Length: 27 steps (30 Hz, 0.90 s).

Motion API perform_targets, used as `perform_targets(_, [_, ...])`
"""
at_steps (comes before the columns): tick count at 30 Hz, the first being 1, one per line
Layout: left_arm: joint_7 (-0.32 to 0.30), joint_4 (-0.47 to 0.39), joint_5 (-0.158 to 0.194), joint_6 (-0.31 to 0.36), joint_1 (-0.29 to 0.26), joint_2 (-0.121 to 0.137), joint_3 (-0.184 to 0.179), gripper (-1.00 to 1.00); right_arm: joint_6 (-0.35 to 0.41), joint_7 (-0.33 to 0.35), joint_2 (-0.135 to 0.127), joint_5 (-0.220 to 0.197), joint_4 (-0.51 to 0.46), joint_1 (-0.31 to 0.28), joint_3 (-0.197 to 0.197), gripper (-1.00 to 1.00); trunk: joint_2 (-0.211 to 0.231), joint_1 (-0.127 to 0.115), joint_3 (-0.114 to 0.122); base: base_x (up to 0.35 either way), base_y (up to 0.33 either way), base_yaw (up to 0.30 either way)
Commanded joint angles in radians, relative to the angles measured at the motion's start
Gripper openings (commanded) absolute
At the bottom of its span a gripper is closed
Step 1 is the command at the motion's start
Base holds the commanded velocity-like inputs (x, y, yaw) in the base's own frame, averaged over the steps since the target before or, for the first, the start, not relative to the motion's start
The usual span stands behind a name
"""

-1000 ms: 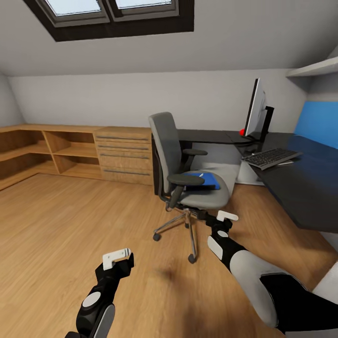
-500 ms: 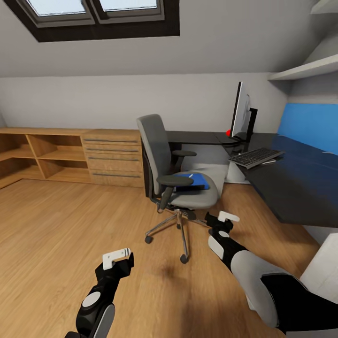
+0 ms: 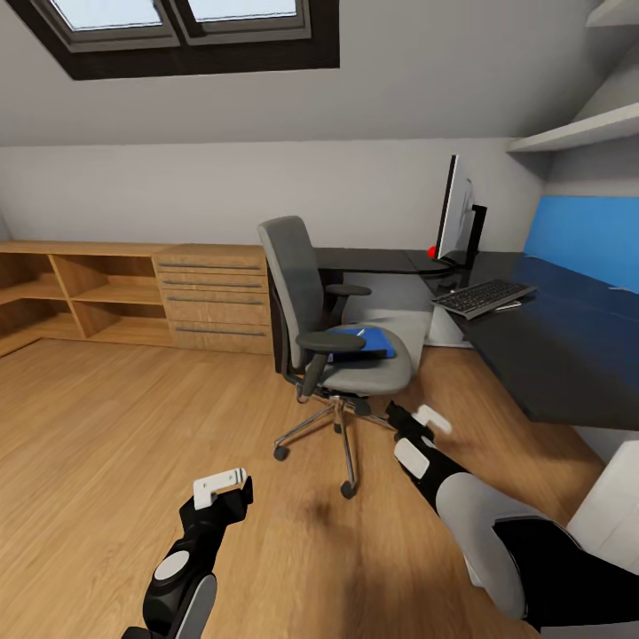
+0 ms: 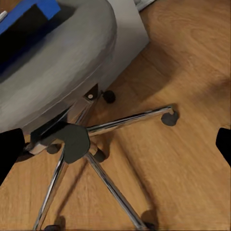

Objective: In the bedroom, organize the workspace by keeping the computer under the desk, ensuring the monitor is on the desk, placing the keyboard on the desk next to the monitor, placing the mouse on the desk next to the keyboard, moving the folder from the swivel chair onto the desk next to the mouse, stacking the notebook on top of the folder with the pen on top of the notebook, and positioning the swivel chair next to the desk.

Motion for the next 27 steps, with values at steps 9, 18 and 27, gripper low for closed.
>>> perform_targets(9, [0.008, -0.002, 0.01, 0.003, -0.001, 0.0, -0.002, 1.0, 0.112, 0.007, -0.023, -0.227, -0.107, -0.001, 0.0, 1.0, 0.0, 0.0, -0.001, 0.0, 0.0, 0.0])
perform_targets(18, [0.009, -0.002, 0.011, 0.003, -0.001, -0.002, -0.005, 1.0, 0.136, 0.009, -0.056, -0.331, -0.119, -0.001, -0.004, 1.0, 0.0, 0.0, -0.001, 0.0, 0.0, 0.0])
perform_targets(27, [0.009, -0.002, 0.011, 0.003, -0.001, 0.0, -0.003, 1.0, 0.14, 0.012, -0.088, -0.349, -0.124, 0.001, -0.004, 1.0, 0.0, 0.0, -0.001, 0.0, 0.0, 0.0])
